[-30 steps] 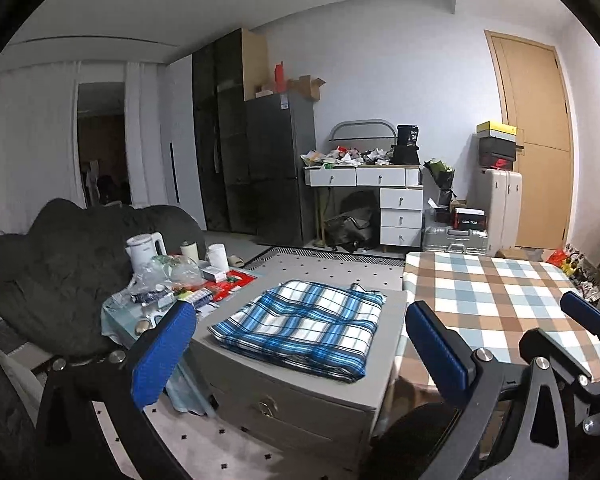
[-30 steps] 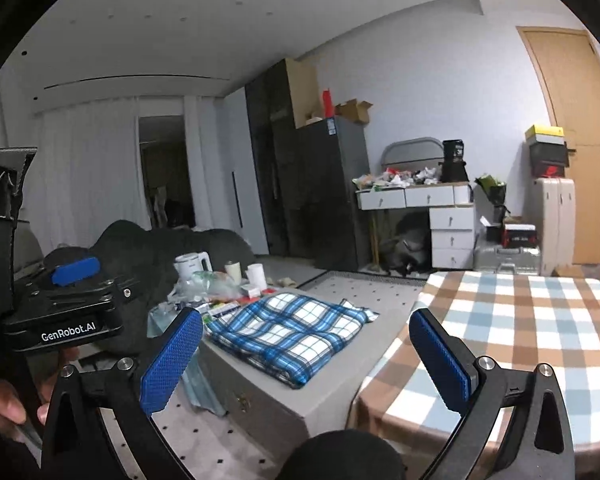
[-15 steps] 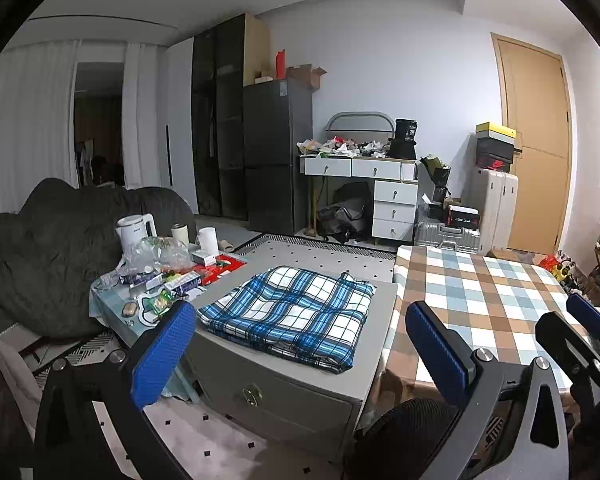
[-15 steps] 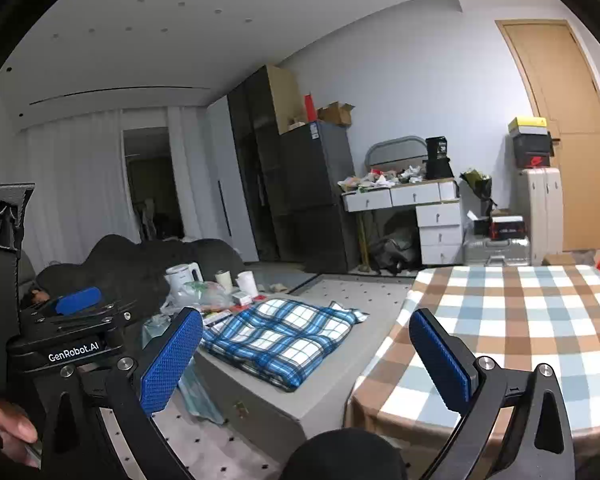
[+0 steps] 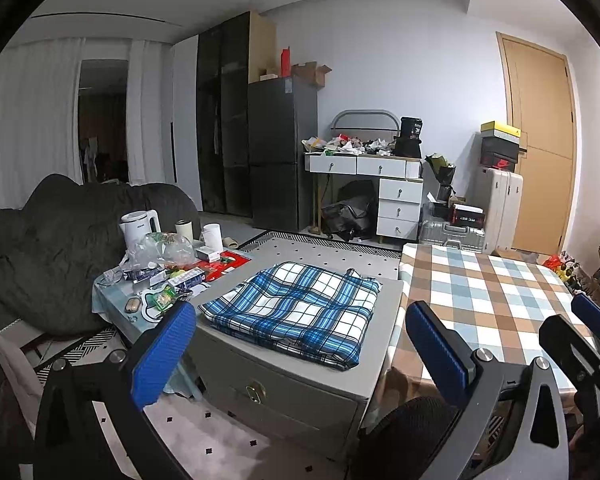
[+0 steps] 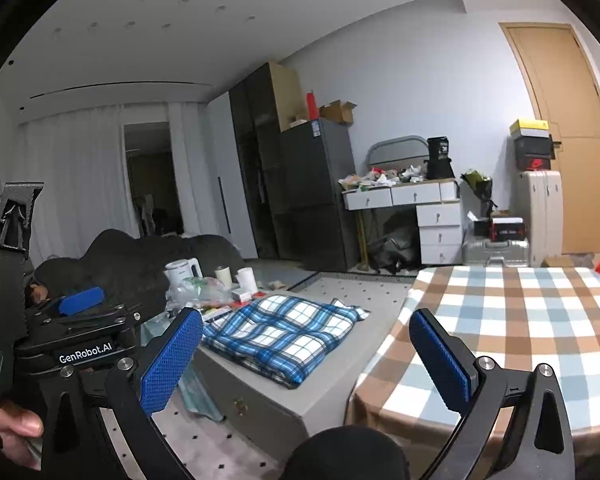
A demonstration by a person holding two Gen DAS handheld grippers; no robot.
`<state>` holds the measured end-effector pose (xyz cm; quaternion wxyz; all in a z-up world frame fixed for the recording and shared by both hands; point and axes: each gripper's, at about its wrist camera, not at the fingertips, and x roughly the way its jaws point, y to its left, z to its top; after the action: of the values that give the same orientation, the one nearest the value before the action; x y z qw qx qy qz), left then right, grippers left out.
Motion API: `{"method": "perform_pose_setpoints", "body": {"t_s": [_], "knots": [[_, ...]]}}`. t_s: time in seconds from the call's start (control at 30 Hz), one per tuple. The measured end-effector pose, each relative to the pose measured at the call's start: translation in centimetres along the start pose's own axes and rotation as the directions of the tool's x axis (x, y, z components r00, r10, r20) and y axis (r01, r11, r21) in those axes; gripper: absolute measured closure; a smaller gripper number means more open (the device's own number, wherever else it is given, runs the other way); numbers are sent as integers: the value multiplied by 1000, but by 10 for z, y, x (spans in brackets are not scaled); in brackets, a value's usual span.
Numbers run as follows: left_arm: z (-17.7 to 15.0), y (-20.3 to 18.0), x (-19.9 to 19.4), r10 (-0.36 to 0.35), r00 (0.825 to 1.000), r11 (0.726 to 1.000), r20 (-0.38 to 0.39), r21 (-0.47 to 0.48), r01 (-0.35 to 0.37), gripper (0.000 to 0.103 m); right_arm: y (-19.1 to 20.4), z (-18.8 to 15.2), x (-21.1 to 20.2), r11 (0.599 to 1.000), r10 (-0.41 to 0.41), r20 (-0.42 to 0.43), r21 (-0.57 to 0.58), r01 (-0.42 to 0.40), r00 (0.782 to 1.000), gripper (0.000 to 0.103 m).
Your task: Fold large clothes
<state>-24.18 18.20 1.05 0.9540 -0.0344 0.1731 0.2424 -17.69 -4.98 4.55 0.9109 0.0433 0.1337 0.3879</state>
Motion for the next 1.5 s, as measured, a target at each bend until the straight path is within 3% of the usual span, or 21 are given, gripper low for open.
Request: {"method": "perform_pose_setpoints", "body": {"t_s": [1.5], "knots": [[-3, -24, -14, -22, 1000, 998, -12, 63, 22, 1, -7, 3, -6, 1000, 1, 30, 18, -2, 1000, 0]]}}
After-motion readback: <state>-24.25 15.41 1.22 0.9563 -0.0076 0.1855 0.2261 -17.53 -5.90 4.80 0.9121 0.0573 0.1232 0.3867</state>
